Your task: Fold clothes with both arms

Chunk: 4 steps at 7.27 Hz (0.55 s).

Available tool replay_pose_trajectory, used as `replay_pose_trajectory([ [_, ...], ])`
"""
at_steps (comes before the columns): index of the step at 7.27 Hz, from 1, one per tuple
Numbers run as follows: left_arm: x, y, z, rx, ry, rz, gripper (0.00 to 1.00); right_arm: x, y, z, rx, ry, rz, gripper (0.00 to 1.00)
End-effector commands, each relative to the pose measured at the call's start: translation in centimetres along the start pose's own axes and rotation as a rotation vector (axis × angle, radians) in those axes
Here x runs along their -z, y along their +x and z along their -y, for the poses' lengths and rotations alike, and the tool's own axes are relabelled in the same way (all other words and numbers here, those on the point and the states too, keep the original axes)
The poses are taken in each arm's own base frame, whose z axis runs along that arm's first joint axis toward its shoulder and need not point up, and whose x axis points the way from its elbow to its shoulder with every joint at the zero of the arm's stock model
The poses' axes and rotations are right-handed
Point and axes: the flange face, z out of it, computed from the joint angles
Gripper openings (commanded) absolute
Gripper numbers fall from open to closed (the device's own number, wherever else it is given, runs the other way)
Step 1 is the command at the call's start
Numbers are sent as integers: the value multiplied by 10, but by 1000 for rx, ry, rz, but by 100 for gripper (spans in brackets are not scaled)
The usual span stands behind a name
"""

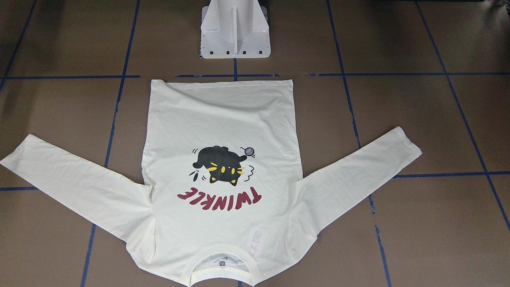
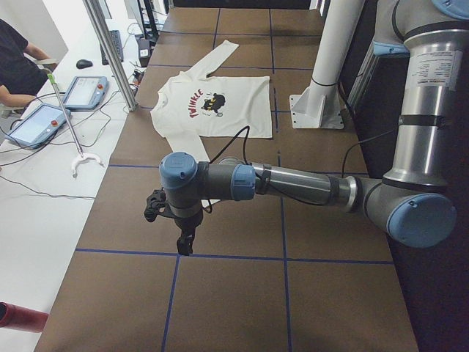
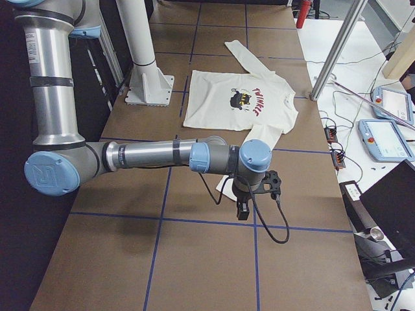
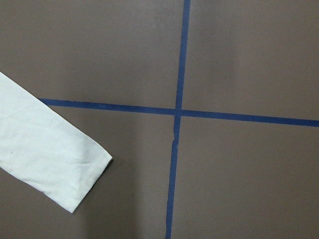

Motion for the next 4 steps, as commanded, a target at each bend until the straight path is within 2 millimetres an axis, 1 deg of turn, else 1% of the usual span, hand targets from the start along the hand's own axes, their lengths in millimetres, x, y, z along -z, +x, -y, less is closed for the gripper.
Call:
replay_pose_trajectory([
  [1, 3, 13, 14, -52, 37, 5, 100, -22, -17, 8, 66, 13, 10, 100],
  [2, 0, 14, 12, -77, 62, -5, 100, -39, -28, 5, -1, 33, 15, 100],
  [3, 4, 17, 15, -88, 72, -7, 100, -69, -40, -9, -76, 65, 28, 100],
  [4, 11, 23, 22, -119, 109, -11, 100, -100, -55, -15, -55, 97, 55, 100],
])
